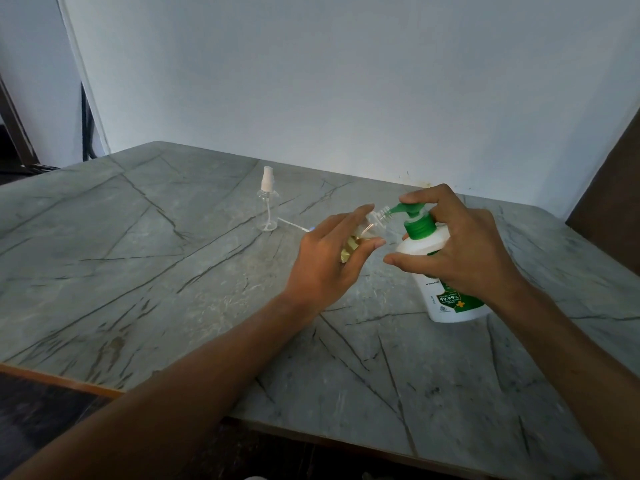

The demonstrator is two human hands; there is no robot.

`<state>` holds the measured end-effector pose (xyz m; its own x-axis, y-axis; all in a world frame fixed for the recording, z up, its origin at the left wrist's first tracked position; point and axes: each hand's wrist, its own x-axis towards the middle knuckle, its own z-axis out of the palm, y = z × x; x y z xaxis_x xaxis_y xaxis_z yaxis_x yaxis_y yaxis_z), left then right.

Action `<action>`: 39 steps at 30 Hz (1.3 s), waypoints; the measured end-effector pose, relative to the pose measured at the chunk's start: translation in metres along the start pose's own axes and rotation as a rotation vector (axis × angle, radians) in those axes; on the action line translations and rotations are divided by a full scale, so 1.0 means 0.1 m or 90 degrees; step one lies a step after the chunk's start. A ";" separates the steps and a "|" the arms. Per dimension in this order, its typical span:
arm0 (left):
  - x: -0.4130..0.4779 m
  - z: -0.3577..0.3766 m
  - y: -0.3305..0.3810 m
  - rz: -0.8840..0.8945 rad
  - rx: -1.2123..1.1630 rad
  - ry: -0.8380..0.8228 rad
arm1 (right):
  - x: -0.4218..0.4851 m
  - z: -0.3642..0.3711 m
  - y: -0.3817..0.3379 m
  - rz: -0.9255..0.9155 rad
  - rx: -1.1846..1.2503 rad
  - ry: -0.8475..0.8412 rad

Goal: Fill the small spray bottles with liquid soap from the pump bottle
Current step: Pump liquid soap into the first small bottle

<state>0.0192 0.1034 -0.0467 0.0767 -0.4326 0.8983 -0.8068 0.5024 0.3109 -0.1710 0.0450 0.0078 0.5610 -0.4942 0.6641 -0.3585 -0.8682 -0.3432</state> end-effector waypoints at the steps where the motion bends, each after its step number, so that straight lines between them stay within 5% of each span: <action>1: 0.00 0.00 0.00 -0.002 -0.001 0.003 | -0.01 0.00 -0.01 -0.005 -0.008 -0.004; 39: 0.03 -0.02 0.01 -0.002 0.011 0.016 | -0.07 -0.01 0.02 -0.024 -0.057 -0.016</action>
<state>0.0197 0.1041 -0.0428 0.0937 -0.4153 0.9048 -0.8164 0.4880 0.3086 -0.1762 0.0469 0.0037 0.5931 -0.4628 0.6588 -0.4008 -0.8794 -0.2570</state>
